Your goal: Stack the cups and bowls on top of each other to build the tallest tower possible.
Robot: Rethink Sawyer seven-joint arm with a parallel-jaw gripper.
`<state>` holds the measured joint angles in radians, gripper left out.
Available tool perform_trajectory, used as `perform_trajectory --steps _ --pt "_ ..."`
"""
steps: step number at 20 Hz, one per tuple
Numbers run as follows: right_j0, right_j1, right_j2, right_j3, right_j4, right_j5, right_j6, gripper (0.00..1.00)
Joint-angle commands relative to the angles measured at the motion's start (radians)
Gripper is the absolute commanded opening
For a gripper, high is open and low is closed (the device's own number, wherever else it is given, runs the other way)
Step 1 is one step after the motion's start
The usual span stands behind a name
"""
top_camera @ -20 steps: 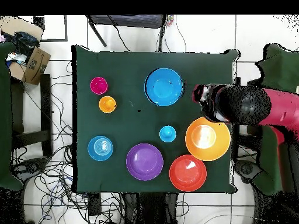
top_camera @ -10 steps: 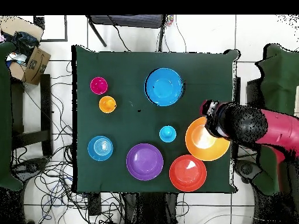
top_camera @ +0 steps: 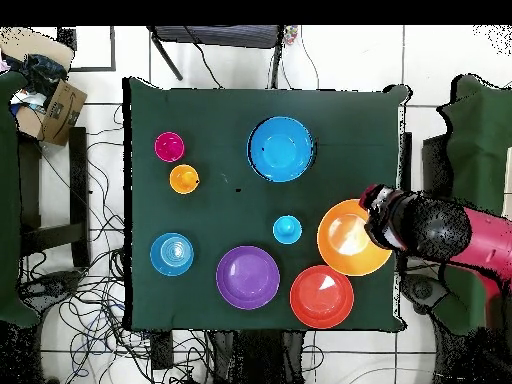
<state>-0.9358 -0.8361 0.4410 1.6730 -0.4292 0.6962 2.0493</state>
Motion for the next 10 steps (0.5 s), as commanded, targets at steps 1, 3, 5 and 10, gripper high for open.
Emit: perform_trajectory --steps 1,3,5,10 --pt "0.065 0.076 -0.113 -0.012 0.033 -0.070 0.212 1.00" --pt "0.076 0.097 -0.117 -0.039 0.048 -0.058 0.212 1.00" --pt "0.089 0.108 -0.124 -0.053 0.062 -0.054 0.213 1.00" --pt "0.136 0.136 -0.165 -0.083 0.082 -0.054 0.240 1.00"
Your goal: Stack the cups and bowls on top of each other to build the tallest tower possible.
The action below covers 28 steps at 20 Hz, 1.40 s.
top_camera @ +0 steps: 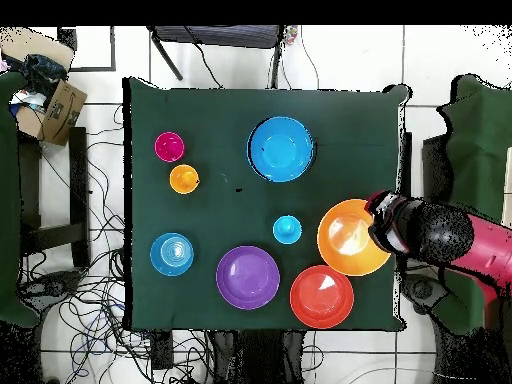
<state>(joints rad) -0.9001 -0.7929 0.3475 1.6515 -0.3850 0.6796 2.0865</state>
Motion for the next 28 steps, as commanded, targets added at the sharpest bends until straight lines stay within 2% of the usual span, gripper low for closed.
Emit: perform_trajectory --steps 1,12,21,28 --pt "0.108 0.099 -0.078 -0.066 0.047 -0.034 0.207 1.00" --pt "0.163 0.174 -0.128 -0.164 0.125 -0.030 0.187 1.00" --pt "0.207 0.154 -0.165 -0.186 0.177 0.014 0.185 1.00" --pt "0.250 0.167 -0.208 -0.216 0.234 0.025 0.199 1.00"
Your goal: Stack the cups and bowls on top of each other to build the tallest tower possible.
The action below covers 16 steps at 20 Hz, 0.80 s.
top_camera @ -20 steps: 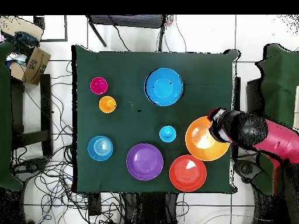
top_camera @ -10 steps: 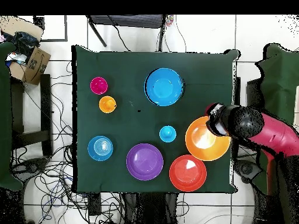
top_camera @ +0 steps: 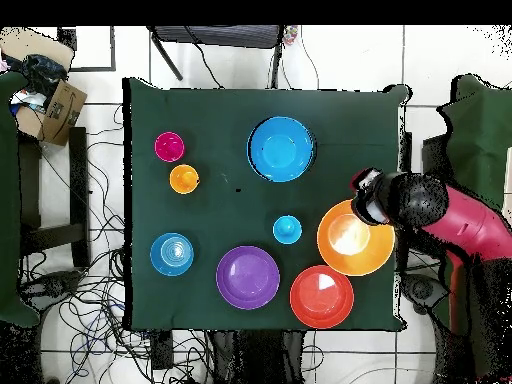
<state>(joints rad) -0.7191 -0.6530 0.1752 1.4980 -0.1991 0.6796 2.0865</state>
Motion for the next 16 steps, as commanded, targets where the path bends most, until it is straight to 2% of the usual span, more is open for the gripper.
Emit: perform_trajectory --steps 1,9,16 --pt "0.075 0.029 -0.044 -0.066 0.057 0.029 0.205 1.00" --pt "0.122 0.050 -0.106 -0.070 0.133 0.026 0.244 1.00" --pt "0.166 0.105 -0.154 -0.054 0.197 -0.048 0.301 1.00"
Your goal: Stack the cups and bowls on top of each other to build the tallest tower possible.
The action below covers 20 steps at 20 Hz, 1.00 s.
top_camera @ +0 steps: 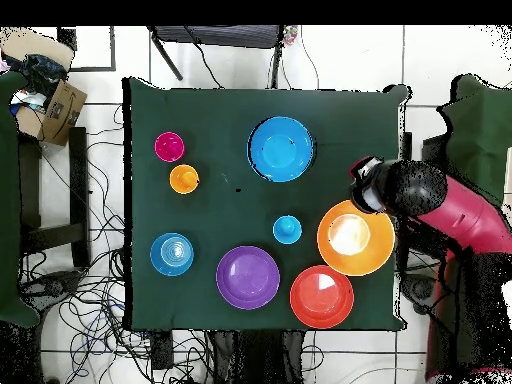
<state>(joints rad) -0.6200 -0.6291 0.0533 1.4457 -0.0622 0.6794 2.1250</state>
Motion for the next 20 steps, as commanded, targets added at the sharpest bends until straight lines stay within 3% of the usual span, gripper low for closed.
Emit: perform_trajectory --steps 1,20 --pt "0.070 0.087 -0.038 0.000 0.064 -0.063 0.264 1.00" --pt "0.081 0.111 -0.053 0.004 0.164 -0.115 0.237 1.00"
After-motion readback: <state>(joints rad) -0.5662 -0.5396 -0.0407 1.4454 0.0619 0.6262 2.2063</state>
